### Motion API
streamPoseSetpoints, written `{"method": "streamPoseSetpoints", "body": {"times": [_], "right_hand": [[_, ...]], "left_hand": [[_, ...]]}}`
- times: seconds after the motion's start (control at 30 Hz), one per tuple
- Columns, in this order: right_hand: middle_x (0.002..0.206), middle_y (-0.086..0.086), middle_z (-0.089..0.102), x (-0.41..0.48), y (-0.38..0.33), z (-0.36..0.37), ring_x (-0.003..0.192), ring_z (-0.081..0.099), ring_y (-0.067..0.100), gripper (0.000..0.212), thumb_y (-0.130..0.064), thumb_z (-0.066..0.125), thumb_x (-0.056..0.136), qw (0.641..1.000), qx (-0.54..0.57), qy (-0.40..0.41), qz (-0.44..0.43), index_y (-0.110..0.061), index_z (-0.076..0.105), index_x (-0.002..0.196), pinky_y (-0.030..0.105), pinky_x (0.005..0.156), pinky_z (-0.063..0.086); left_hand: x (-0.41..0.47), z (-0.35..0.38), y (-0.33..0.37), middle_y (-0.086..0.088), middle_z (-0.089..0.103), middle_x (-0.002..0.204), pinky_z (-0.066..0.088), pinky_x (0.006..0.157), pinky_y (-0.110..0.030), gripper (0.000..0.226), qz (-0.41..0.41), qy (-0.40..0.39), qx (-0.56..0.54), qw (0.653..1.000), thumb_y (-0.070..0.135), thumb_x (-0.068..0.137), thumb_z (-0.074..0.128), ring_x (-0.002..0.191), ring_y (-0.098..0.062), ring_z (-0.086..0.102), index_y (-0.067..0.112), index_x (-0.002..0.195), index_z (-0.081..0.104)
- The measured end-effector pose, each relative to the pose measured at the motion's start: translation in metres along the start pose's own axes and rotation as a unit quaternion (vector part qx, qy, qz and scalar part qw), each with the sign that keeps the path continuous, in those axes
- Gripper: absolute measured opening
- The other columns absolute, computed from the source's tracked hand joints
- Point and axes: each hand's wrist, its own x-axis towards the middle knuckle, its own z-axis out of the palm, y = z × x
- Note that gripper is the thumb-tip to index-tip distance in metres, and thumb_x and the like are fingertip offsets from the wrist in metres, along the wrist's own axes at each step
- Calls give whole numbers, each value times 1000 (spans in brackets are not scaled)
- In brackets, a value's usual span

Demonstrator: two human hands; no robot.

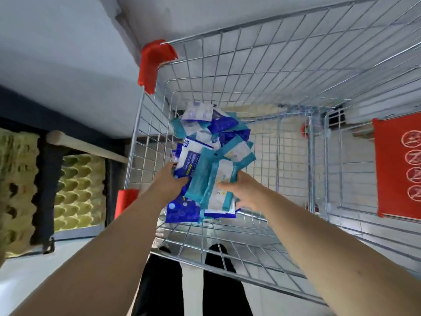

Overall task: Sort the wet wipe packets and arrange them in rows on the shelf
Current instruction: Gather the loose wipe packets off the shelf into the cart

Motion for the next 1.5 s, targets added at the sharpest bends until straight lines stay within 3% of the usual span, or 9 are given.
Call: {"method": "streamPoseSetpoints", "body": {"times": [0.2, 0.33, 0.4, 0.43, 0.5, 0.8, 1.07, 1.23, 1.5], "right_hand": [[76, 5, 60, -21, -14, -6, 65, 57, 17, 30, -37, 71, 80, 983, -146, 103, -31, -9, 66, 89, 29, 61, 46], [62, -6, 41, -65, -41, 2, 52, 39, 5, 36, -35, 62, 87, 959, -236, 126, -96, -22, 38, 64, 19, 48, 29], [79, -3, 55, -96, -63, 10, 70, 54, 7, 20, -39, 59, 89, 946, -267, 121, -136, -23, 53, 79, 22, 60, 43], [102, 3, 63, -111, -75, 15, 93, 61, 13, 25, -40, 58, 90, 941, -278, 115, -156, -18, 62, 102, 28, 78, 50], [137, 4, 54, -146, -102, 27, 127, 50, 19, 51, -41, 57, 92, 926, -301, 119, -195, -14, 51, 135, 35, 105, 41], [136, -3, 57, -321, -245, 123, 125, 51, 16, 43, -37, 53, 95, 734, -440, 184, -485, -20, 53, 135, 29, 102, 39], [132, -6, 57, -455, -319, 275, 117, 52, 14, 38, -33, 50, 97, 594, -457, 169, -640, -18, 56, 131, 24, 95, 40], [138, -9, 54, -510, -348, 404, 129, 46, 10, 40, -32, 50, 97, 555, -431, 146, -697, -20, 53, 136, 23, 101, 36], [139, -7, 53, -538, -396, 574, 126, 49, 15, 42, -37, 49, 97, 579, -427, 127, -682, -24, 51, 137, 32, 100, 42]], "left_hand": [[-17, -13, 10, -6, 66, 103, 54, 73, -34, 26, -9, 3, 96, 995, 30, 95, 52, 84, -22, 64, 14, 114, 56], [-59, -36, 29, -9, 64, 109, 53, 79, -36, 30, 24, 28, 156, 987, 30, 97, 49, 88, -24, 62, 12, 120, 52], [-91, -54, 45, -5, 63, 113, 52, 81, -36, 29, 60, 63, 171, 981, 31, 97, 47, 92, -22, 61, 15, 120, 51], [-108, -66, 52, -3, 63, 116, 52, 84, -36, 29, 80, 85, 181, 977, 33, 96, 46, 96, -22, 61, 19, 121, 52], [-146, -92, 67, 1, 62, 120, 52, 87, -38, 30, 116, 126, 217, 961, 39, 96, 43, 102, -21, 61, 27, 121, 54], [-317, -248, 74, 4, 64, 111, 49, 81, -35, 46, 205, 371, 272, 864, 40, 90, 25, 101, -22, 59, 22, 110, 62], [-447, -395, 3, 4, 70, 93, 46, 68, -32, 18, 219, 558, 220, 770, 31, 93, 53, 84, -26, 65, 22, 97, 69], [-507, -490, -77, 4, 67, 91, 50, 69, -37, 33, 186, 587, 226, 755, 35, 92, 37, 84, -26, 63, 20, 94, 66], [-542, -628, -189, 4, 65, 116, 51, 84, -38, 27, 131, 593, 216, 764, 35, 96, 44, 104, -24, 61, 26, 112, 63]]}}
